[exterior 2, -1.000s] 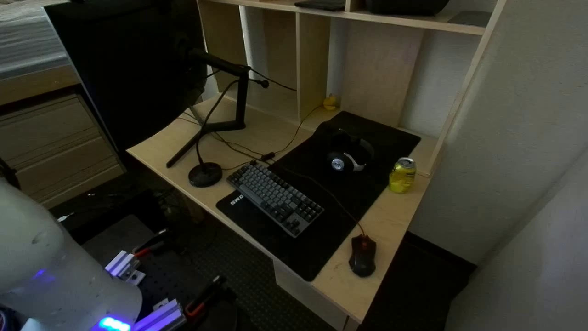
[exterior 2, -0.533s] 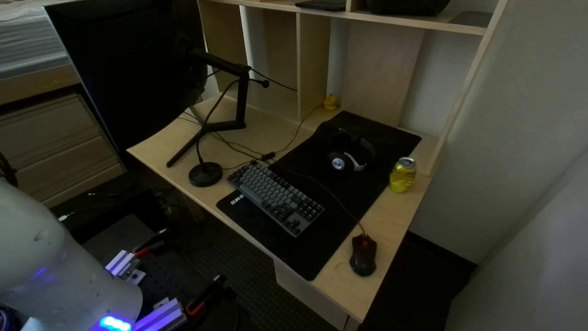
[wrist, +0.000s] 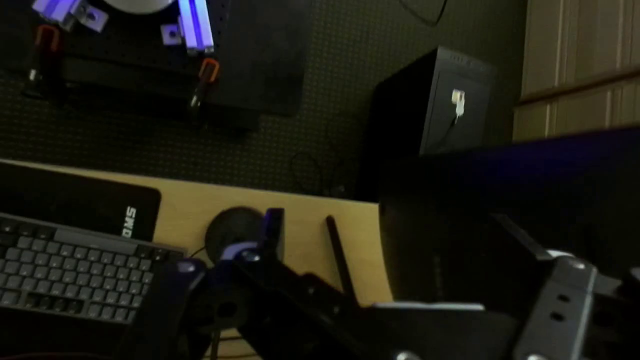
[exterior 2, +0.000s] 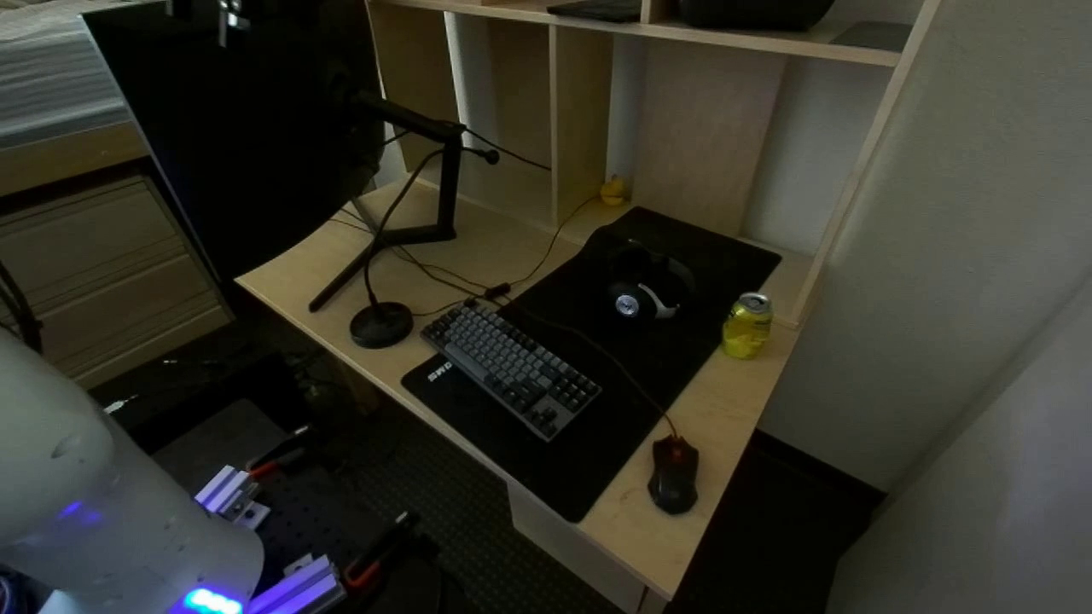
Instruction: Turn the reading light to face the right
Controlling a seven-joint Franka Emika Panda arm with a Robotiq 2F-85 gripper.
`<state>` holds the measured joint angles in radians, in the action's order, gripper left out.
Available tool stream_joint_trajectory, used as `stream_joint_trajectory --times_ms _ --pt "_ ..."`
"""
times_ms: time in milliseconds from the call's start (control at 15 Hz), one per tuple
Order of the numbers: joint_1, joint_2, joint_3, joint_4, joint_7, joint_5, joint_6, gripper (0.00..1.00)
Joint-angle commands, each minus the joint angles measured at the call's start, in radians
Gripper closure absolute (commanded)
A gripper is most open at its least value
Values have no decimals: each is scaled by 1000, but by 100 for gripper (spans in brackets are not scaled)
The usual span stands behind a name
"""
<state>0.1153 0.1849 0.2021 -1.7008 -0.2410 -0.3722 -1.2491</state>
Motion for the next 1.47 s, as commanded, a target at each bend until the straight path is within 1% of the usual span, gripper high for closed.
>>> stream_joint_trajectory --times_ms 0,67,200,400,600,667,800,1000,1067,1133,1200,1400 --pt "-21 -112 -26 -10 -64 45 -182 0" --pt "-3 -66 -30 -16 -27 34 -124 0" --pt "-7 -121 -44 -15 -38 35 -173 0" --pt "-6 -128 -44 -9 -50 35 -175 0" --pt "1 -180 -36 -60 -15 137 -363 0" --pt "5 -194 -37 -73 -10 147 -425 0" --pt "14 -235 -38 -86 3 186 -530 0" --pt "27 -290 -41 -118 17 235 -652 0" --pt "30 -302 -43 -121 10 246 -676 0" --pt "28 -294 -44 -98 -2 220 -624 0" --pt "30 -308 -45 -103 -2 228 -644 0" --pt "32 -318 -45 -103 -2 231 -654 0"
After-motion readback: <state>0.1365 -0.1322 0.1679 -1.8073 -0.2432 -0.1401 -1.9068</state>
